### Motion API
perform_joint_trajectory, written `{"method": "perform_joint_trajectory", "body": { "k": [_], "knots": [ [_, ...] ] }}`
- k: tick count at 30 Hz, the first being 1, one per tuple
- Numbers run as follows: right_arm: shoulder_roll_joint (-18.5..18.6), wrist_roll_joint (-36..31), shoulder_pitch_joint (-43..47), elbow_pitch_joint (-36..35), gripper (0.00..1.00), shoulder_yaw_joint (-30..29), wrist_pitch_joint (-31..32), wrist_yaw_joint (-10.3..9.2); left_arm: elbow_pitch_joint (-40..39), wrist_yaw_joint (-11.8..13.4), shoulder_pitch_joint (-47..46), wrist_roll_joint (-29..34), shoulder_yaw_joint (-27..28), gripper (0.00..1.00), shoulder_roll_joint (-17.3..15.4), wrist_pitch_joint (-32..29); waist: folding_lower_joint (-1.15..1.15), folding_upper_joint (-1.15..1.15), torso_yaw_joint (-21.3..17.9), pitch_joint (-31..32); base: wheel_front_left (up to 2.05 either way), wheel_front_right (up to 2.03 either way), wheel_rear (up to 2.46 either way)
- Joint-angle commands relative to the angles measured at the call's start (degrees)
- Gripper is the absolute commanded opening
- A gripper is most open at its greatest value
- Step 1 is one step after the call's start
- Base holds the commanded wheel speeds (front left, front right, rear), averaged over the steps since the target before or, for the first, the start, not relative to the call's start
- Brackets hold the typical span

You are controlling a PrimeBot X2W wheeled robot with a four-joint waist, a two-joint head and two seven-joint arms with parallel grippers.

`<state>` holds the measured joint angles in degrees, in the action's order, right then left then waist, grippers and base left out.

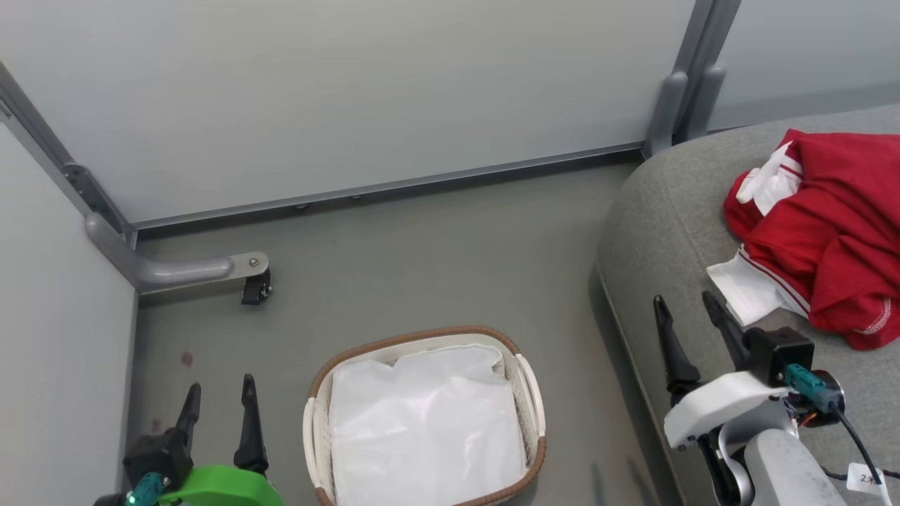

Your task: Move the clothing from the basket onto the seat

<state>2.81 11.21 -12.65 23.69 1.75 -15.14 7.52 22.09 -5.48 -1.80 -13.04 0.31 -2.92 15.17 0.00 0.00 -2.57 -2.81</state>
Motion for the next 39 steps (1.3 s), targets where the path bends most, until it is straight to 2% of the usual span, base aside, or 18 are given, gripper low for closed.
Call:
{"method": "perform_joint_trajectory", "body": {
  "k": [1,11,12,16,39],
  "knots": [
    [0.2,0.1,1.3,0.2,1.00,0.1,0.0,-0.06,0.2,-0.3,1.3,-0.5,0.2,1.00,0.0,0.0,0.00,0.00,0.2,0.6,0.00,0.00,0.00],
    [0.2,0.8,3.9,-0.3,1.00,0.9,0.0,-0.06,0.1,-1.0,3.0,-3.0,-0.1,1.00,0.0,0.0,0.00,0.00,0.7,2.1,0.00,0.00,0.00],
    [0.0,0.5,3.1,-0.1,0.00,0.8,0.0,0.01,0.5,-0.6,2.4,-3.0,-0.2,0.00,0.1,0.0,0.00,0.00,0.6,2.1,0.00,0.00,0.00],
    [-0.4,1.3,4.0,1.5,0.00,0.6,0.4,0.01,2.2,-0.6,2.3,-3.8,-0.2,0.00,0.3,-0.4,0.00,0.00,0.7,2.1,0.00,0.00,0.00],
    [-0.2,24.2,4.7,-1.9,0.00,-1.9,6.5,0.00,-0.9,-1.1,0.2,-25.4,1.6,0.00,0.2,-6.5,0.00,0.00,1.0,2.2,0.00,0.00,0.00]
  ]
}}
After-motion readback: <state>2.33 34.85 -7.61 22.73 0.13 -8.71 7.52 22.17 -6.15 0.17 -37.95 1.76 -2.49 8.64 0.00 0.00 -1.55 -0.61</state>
